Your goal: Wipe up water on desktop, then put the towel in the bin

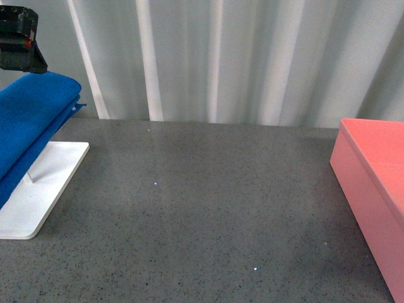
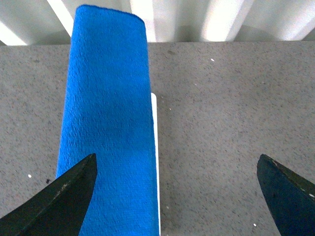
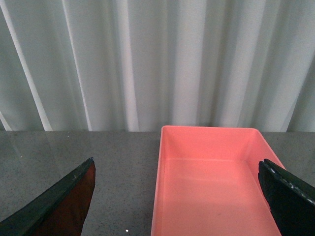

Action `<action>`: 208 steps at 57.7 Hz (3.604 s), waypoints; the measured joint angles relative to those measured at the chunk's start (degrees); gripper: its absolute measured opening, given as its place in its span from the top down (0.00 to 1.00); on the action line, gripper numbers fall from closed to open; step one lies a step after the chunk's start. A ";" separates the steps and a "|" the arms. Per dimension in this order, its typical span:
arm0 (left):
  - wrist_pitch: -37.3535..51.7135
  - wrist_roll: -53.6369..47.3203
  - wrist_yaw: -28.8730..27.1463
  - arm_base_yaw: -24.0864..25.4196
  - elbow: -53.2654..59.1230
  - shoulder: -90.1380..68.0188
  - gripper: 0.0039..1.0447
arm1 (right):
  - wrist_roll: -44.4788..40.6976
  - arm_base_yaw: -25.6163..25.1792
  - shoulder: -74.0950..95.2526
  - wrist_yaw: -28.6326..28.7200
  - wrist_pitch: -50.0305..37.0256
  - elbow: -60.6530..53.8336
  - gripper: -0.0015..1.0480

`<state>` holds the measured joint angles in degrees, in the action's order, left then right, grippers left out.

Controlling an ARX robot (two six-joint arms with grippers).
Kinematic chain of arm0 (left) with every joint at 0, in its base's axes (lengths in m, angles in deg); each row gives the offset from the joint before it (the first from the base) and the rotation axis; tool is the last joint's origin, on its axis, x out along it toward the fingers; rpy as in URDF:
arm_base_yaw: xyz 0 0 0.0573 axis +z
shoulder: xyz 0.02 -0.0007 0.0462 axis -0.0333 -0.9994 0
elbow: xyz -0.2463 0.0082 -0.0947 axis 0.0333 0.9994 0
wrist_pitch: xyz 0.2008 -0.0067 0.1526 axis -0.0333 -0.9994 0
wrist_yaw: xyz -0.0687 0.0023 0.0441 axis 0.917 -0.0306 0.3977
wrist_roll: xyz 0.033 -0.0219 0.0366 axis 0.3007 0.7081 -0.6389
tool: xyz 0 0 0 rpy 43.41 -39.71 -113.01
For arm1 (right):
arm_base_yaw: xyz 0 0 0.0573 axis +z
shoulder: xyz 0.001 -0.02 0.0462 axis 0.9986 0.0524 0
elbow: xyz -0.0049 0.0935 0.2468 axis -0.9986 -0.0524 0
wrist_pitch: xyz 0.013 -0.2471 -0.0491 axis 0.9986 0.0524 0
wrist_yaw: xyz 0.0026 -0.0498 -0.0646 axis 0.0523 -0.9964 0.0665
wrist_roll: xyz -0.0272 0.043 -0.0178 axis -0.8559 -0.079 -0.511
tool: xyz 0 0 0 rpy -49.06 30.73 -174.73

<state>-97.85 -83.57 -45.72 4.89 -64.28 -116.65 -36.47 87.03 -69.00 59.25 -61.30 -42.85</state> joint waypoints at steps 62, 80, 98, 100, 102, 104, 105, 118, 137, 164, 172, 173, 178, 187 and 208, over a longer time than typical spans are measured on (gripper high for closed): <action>4.35 -4.26 -9.92 2.99 -15.54 -23.12 0.15 | 0.00 0.00 0.00 0.00 0.00 0.00 0.07; 4.33 -1.86 -11.43 3.19 -12.81 -23.19 0.72 | 0.00 0.00 0.00 0.00 0.00 0.00 0.07; 1.44 0.35 -7.43 1.73 -10.54 -17.97 0.95 | 0.00 0.00 0.00 0.00 0.00 0.00 0.07; 0.81 0.83 -6.25 1.40 -10.38 -16.85 0.95 | 0.00 0.00 0.00 0.00 0.00 0.00 0.07; 0.24 1.42 -5.11 1.11 -10.29 -15.50 0.95 | 0.00 0.00 0.00 0.00 0.00 0.00 0.07; -0.20 1.70 -4.00 0.76 -10.21 -14.08 0.95 | 0.00 0.00 0.00 0.00 0.00 0.00 0.07; -0.44 1.92 -3.26 0.48 -10.21 -13.05 0.95 | 0.00 0.00 0.00 0.00 0.00 0.00 0.07; -2.89 6.21 3.45 -4.31 -10.19 -1.88 0.95 | 0.00 0.00 0.00 0.00 0.00 0.00 0.07; 6.08 20.09 23.41 -19.76 -2.64 6.78 0.95 | 0.00 0.00 0.00 0.00 0.00 0.00 0.07; 13.79 26.95 20.44 -29.86 1.68 6.99 0.95 | 2.62 -3.87 31.95 25.03 -2.40 8.74 0.07; 13.79 26.97 20.39 -29.81 1.68 6.93 0.95 | 6.34 0.48 51.25 29.40 -18.62 13.46 0.07; 13.79 26.97 20.41 -29.83 1.68 6.93 0.95 | 6.73 1.33 53.68 29.53 -20.65 14.14 0.07; 13.79 26.97 20.44 -29.83 1.68 6.93 0.95 | 9.31 5.42 62.55 30.16 -27.58 16.98 0.07; 13.81 26.97 20.44 -29.86 1.68 6.91 0.95 | 11.72 11.85 71.78 31.06 -33.00 21.66 0.07; 13.81 26.97 20.41 -29.83 1.68 6.88 0.95 | 10.29 20.00 81.92 24.90 -34.05 30.82 0.07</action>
<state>-84.04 -56.59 -25.31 -24.94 -62.59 -109.77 -26.17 107.03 12.92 84.14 -95.35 -12.03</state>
